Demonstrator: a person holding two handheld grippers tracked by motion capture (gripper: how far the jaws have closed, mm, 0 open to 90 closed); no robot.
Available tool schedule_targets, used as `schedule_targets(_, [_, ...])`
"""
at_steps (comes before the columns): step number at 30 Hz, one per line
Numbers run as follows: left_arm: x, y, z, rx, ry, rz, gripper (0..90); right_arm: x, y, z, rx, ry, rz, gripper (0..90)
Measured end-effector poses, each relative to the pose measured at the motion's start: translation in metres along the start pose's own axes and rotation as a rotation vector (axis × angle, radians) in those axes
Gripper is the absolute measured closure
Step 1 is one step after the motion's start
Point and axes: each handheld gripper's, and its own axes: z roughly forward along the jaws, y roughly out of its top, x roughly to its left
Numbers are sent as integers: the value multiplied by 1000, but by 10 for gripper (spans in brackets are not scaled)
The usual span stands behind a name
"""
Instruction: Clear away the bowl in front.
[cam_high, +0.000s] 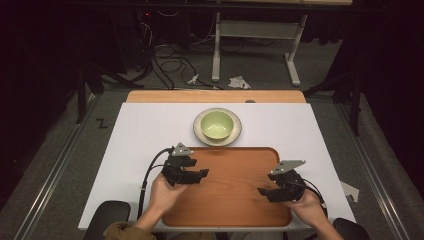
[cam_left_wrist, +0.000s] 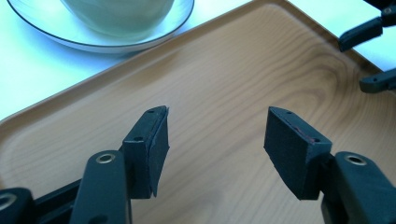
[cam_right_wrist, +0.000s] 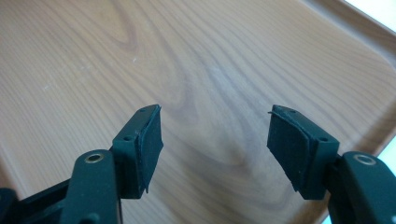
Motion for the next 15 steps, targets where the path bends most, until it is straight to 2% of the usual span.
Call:
schedule_targets(2, [1,0,2,9,-5,-8,400,-1,-1,-1,-3,-6,7,357])
schedule_targets(9, [-4,1,0,5,0,19,406,3,2,-1,0,-14,-13,357])
schedule_targets(15, [-1,8,-4,-7,-5,4,419,2,2,0,3,-10,-6,357])
